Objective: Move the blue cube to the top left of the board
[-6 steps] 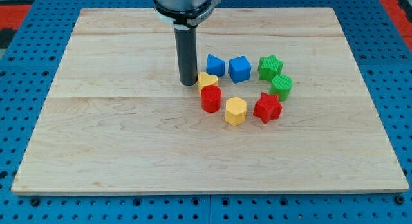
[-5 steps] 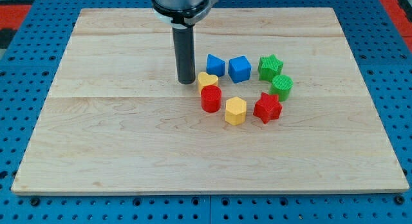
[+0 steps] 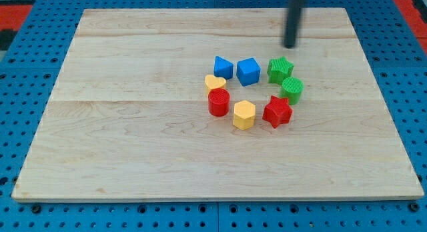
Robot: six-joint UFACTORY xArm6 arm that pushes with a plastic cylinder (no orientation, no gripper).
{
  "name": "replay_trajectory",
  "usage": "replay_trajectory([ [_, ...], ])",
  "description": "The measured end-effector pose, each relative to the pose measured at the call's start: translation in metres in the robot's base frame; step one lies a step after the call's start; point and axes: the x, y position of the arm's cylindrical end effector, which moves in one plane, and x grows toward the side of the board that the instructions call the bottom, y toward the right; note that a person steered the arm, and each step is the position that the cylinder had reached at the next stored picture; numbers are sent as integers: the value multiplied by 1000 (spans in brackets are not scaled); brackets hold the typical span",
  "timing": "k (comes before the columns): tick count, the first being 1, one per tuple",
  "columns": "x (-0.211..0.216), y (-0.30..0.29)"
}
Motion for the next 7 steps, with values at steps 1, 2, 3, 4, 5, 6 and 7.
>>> replay_trajectory([
  [1, 54, -18],
  [2, 80, -97],
  [3, 62, -188],
  [4, 43, -242],
  [5, 6, -256],
  [6, -36, -274],
  [7, -59, -341],
])
